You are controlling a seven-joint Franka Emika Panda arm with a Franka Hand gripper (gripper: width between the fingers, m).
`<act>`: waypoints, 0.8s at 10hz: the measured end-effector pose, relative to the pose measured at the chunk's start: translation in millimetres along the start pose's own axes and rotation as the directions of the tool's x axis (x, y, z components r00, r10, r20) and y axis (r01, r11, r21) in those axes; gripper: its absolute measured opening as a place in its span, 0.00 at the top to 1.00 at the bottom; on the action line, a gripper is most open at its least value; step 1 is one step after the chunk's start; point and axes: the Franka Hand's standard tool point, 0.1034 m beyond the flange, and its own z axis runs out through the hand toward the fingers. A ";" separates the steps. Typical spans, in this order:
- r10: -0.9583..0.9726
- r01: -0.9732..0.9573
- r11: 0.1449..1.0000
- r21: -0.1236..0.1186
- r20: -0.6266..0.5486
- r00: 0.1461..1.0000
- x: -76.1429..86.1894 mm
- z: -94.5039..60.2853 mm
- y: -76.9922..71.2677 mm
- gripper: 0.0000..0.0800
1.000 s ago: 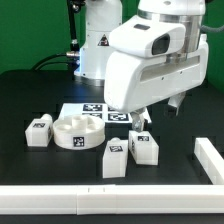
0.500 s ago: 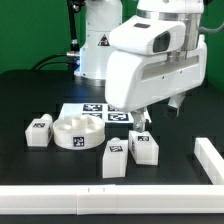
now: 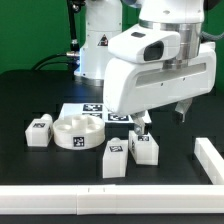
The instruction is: Assemble stool
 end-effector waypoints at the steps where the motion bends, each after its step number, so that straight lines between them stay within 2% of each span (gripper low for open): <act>1: 0.026 -0.026 1.000 0.014 0.010 1.000 -5.0 8.6 3.3 0.19; 5: 0.037 -0.037 0.999 0.015 0.005 0.999 -10.6 27.3 5.6 0.19; 8: 0.029 -0.029 1.000 0.002 -0.029 0.999 -8.4 29.6 6.2 0.19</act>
Offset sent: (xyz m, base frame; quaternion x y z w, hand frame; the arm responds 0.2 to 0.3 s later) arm -0.0050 -0.0063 -0.0190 0.0051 0.0066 0.0193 0.9998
